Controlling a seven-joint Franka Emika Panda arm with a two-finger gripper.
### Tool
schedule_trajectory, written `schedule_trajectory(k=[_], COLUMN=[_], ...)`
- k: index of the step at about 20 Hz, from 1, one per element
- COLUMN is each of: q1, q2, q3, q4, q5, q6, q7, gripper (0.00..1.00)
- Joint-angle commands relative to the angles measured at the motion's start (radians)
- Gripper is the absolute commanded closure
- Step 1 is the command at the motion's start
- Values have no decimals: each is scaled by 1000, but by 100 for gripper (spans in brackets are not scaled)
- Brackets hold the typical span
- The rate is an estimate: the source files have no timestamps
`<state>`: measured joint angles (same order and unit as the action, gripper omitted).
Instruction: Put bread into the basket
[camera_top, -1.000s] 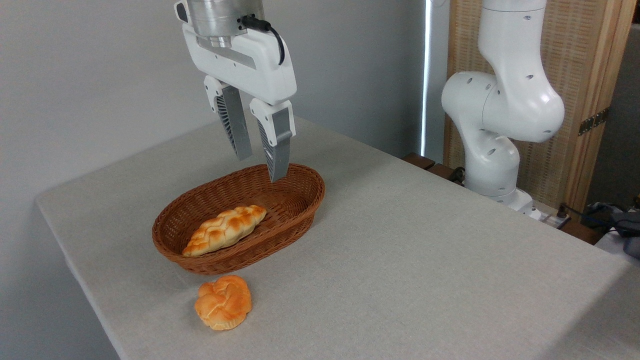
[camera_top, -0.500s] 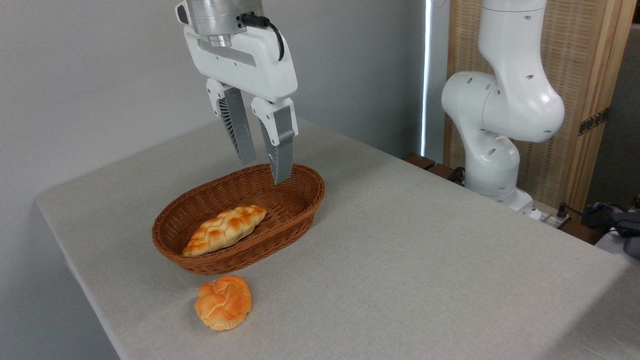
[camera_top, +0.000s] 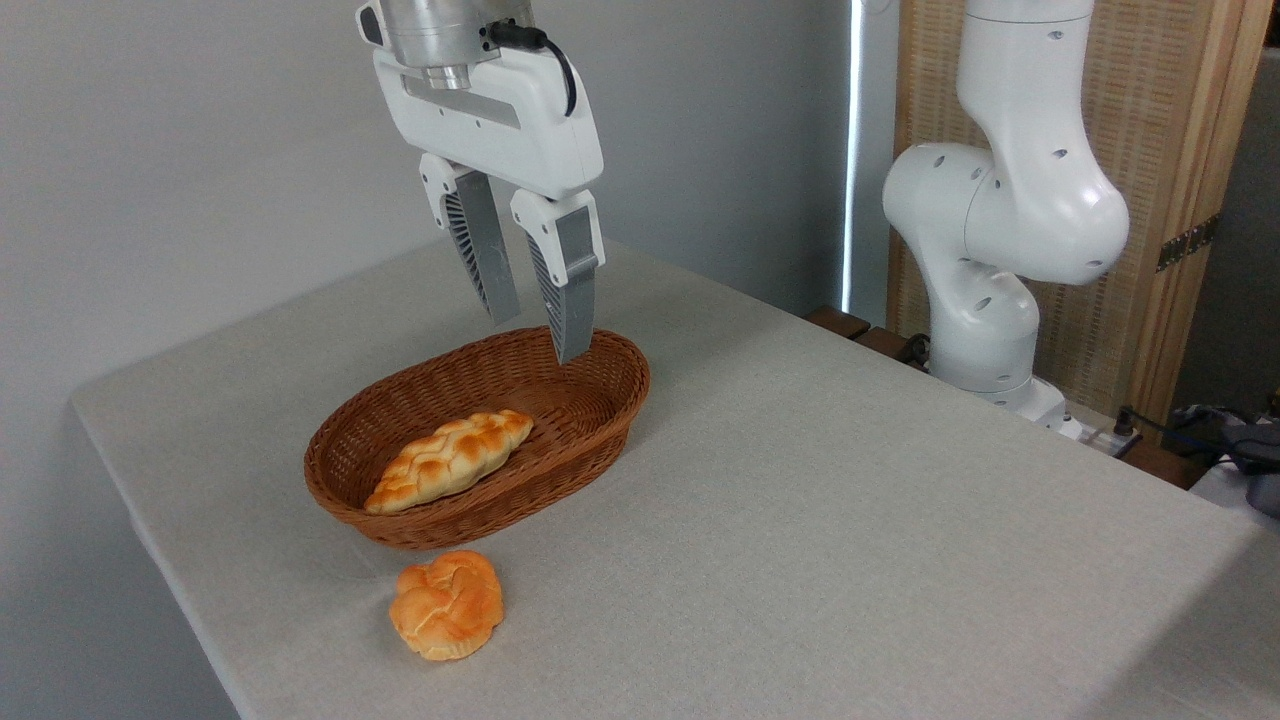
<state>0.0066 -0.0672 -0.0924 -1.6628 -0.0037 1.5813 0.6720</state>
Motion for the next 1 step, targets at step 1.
schedule_trajectory(k=[1], q1=[-4], q2=[-14], q3=[10], q4=[0], q5=[-2], q6=[-24], q7=[3], gripper=[0])
